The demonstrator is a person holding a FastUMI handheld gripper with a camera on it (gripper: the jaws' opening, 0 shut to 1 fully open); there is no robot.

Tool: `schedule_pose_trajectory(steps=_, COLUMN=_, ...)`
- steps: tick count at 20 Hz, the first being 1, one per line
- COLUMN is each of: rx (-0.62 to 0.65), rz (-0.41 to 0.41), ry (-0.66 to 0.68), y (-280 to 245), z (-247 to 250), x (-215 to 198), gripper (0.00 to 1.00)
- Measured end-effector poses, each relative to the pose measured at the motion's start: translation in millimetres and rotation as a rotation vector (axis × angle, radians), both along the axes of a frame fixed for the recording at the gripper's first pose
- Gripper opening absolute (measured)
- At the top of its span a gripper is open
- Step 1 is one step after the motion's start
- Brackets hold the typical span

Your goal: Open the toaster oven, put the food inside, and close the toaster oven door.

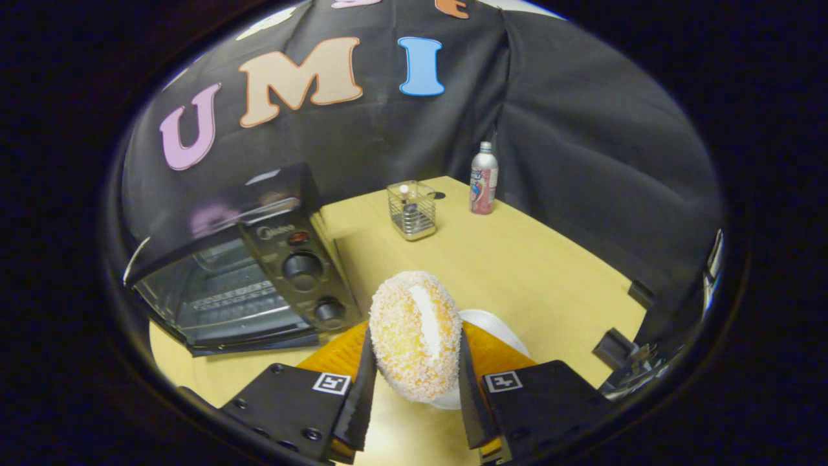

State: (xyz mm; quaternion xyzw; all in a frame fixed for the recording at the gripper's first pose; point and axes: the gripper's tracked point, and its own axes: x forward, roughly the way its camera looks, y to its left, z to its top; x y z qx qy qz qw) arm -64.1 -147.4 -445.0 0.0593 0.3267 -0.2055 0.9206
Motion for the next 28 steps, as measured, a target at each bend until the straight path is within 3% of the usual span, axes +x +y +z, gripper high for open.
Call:
schedule_pose_trajectory(steps=6, rx=0.188, rz=-0.062, ry=-0.070, y=68, z=11, x=-9, gripper=0.60)
schedule_pose_trajectory(steps=14, rx=0.450, rz=-0.111, ry=-0.178, y=146, z=14, x=23, gripper=0.60)
schedule_pose_trajectory(steps=22, rx=0.583, rz=-0.186, ry=-0.213, y=175, z=-9, x=51, gripper=0.60)
schedule_pose_trajectory(steps=28, rx=0.701, rz=-0.198, ry=-0.238, y=199, z=-25, x=74, gripper=0.60)
